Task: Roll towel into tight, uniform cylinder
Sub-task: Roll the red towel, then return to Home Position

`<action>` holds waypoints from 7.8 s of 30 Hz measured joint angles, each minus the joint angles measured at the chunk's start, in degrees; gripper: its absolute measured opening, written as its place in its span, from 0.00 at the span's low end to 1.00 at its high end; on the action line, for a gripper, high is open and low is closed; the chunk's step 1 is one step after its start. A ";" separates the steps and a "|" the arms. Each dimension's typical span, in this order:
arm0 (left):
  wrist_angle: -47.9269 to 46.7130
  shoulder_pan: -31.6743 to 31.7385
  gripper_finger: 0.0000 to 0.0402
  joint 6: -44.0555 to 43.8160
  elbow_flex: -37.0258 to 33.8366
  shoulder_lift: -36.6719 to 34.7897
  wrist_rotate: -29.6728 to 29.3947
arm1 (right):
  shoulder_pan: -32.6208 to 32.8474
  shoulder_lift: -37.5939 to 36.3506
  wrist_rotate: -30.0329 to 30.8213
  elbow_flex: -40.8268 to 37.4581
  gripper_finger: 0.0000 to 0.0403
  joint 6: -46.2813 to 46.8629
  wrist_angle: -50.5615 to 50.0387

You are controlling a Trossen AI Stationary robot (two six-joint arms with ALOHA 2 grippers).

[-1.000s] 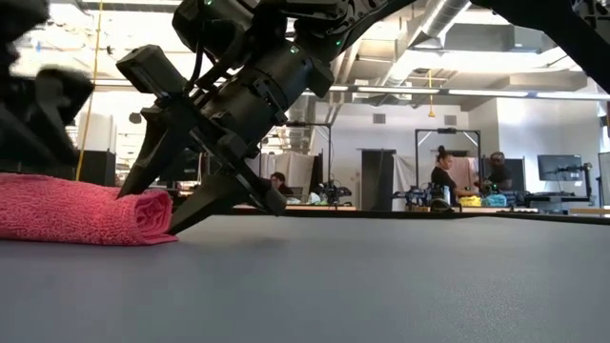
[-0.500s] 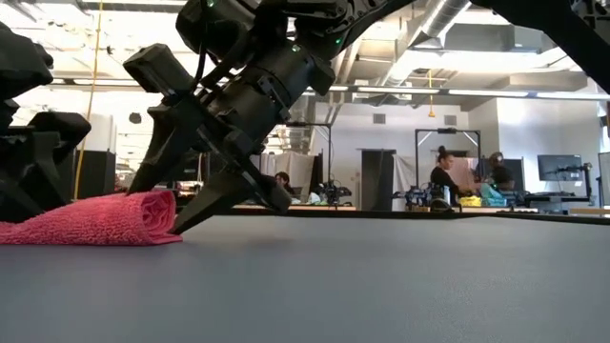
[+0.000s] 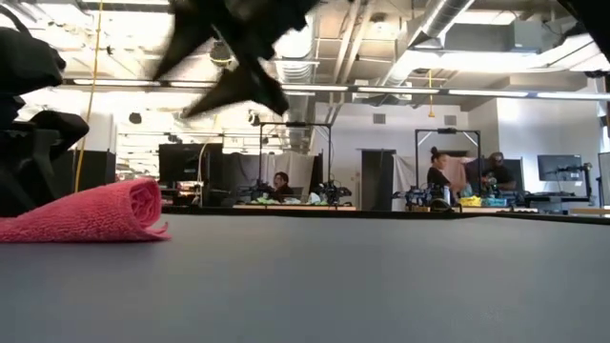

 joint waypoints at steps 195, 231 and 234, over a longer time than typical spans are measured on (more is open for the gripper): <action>10.84 51.03 0.55 17.10 -25.24 -72.99 35.01 | -7.74 -113.13 16.22 -106.09 0.10 -25.12 29.67; 10.84 51.03 0.55 17.06 -25.33 -72.99 34.96 | -7.74 -113.13 16.11 -106.12 0.10 -25.03 29.63; 10.84 51.03 0.55 17.06 -25.33 -72.99 34.95 | -7.74 -113.13 16.11 -106.12 0.10 -25.03 29.63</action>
